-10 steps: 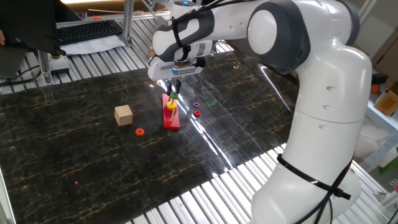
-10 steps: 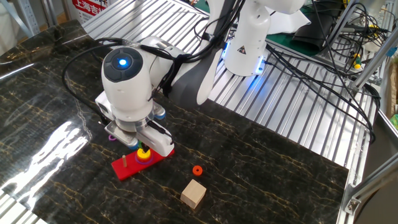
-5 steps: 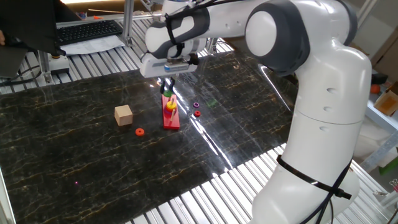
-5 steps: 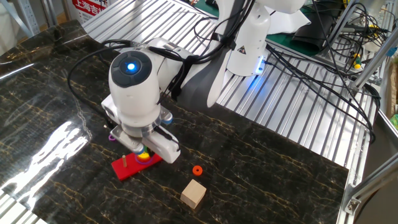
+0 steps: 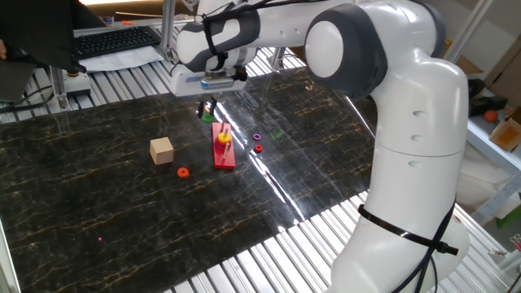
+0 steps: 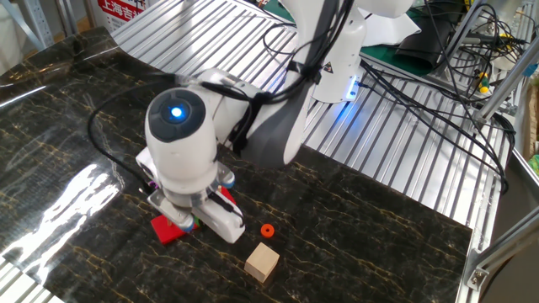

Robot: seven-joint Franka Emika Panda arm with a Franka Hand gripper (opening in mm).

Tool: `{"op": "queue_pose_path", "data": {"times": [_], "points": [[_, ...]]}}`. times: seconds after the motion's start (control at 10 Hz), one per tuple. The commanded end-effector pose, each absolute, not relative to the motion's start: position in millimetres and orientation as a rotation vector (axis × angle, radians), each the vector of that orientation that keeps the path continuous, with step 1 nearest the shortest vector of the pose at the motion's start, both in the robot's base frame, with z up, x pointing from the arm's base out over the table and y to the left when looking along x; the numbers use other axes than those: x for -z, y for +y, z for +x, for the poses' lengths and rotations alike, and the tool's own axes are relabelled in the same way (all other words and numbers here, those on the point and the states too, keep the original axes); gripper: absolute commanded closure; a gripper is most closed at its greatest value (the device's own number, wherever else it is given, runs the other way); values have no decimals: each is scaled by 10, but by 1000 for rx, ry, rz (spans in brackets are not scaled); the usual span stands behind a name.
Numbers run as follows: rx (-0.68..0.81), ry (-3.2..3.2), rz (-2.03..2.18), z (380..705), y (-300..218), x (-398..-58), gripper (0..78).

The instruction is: Take out one Hanoi block and throw it aside

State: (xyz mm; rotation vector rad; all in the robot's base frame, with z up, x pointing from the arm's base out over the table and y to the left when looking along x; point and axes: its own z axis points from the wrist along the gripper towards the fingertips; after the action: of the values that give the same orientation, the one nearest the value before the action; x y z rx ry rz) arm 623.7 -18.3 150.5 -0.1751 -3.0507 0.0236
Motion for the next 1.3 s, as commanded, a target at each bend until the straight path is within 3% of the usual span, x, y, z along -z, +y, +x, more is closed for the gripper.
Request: {"op": "queue_pose_path", "data": {"times": [0.1,1.3], "points": [[-9,-3078,-200,6298,-77,-1444,752],[-6,-3069,-244,6232,190,-1011,752]]}}
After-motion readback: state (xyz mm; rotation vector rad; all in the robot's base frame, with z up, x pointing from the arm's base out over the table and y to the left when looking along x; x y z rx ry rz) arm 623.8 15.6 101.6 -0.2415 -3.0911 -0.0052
